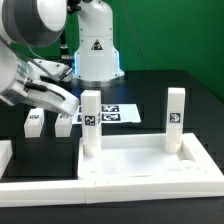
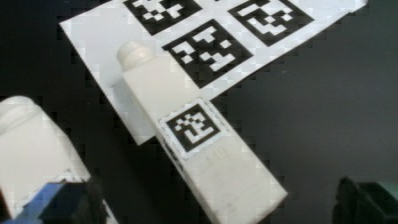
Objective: Assemble desk
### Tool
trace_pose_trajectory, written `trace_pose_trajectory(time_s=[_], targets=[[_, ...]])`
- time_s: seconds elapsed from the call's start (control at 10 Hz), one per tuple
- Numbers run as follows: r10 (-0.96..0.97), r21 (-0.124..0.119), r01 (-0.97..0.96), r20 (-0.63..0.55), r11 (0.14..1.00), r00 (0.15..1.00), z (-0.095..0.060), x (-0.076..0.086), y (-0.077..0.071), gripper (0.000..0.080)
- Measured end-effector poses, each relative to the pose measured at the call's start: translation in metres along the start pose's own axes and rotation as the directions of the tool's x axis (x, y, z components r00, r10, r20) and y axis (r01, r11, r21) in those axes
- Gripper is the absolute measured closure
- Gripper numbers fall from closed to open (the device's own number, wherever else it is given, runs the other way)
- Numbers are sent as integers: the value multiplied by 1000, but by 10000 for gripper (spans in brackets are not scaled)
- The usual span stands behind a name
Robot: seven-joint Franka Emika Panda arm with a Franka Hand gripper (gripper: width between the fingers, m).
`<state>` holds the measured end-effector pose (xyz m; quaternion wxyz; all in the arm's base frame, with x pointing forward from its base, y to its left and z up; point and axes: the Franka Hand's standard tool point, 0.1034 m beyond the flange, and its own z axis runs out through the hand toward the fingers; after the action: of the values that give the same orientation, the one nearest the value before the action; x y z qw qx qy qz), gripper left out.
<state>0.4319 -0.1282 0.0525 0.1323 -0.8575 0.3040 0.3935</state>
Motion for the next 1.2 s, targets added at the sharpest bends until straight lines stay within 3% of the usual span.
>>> trace_pose_trajectory(time_s=[0.7, 1.2], targets=[[13, -23, -12, 46, 1000, 999, 38, 10, 1, 150], [23, -29, -22, 50, 999, 998, 39, 19, 1, 150]])
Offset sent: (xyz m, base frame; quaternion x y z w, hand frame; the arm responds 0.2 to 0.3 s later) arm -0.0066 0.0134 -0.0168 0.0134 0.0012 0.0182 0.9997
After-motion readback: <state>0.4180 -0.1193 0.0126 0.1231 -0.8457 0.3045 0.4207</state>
